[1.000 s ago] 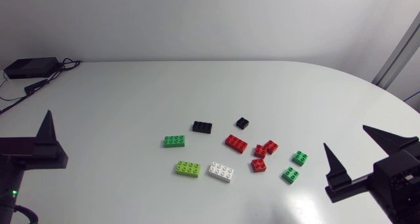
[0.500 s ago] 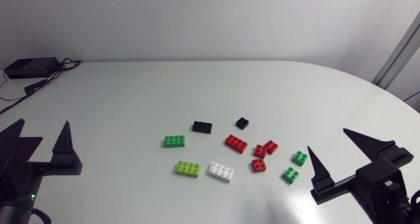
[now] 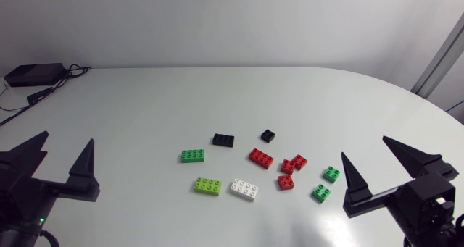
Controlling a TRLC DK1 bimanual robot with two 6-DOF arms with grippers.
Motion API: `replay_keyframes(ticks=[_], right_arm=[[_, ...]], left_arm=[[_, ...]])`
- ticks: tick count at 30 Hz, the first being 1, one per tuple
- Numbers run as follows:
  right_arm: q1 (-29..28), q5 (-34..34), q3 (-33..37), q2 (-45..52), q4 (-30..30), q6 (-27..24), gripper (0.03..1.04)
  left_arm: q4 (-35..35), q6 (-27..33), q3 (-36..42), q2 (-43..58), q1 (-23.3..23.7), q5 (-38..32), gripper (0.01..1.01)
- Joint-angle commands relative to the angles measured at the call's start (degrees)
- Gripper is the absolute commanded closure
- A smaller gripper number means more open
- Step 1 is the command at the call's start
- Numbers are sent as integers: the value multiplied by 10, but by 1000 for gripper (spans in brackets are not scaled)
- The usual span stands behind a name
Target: Separate the duplo bricks
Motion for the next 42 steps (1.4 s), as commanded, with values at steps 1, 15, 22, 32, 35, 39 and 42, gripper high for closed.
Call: replay_keyframes(ticks=[1, 15, 22, 32, 35, 39, 42], right_arm=[[-5, -1, -26, -5, 2, 15, 70], [-159, -107, -25, -4, -20, 17, 70], [-216, -119, -24, -4, -20, 209, 70], [-213, -119, -24, -4, -20, 243, 70], [-207, -119, -24, -4, -19, 243, 70], [-205, -117, -24, -4, -19, 243, 70], [-205, -116, -25, -4, -19, 243, 70]], left_arm=[[-8, -19, -12, -14, 6, 8, 48], [-29, -37, -12, -13, 3, 19, 48], [-30, -44, -12, -12, 6, 40, 48], [-42, -89, -12, -10, 41, 40, 48], [-40, -89, -12, -10, 48, 40, 48], [-35, -84, -13, -11, 66, 40, 48], [-44, -80, -12, -10, 78, 48, 48]])
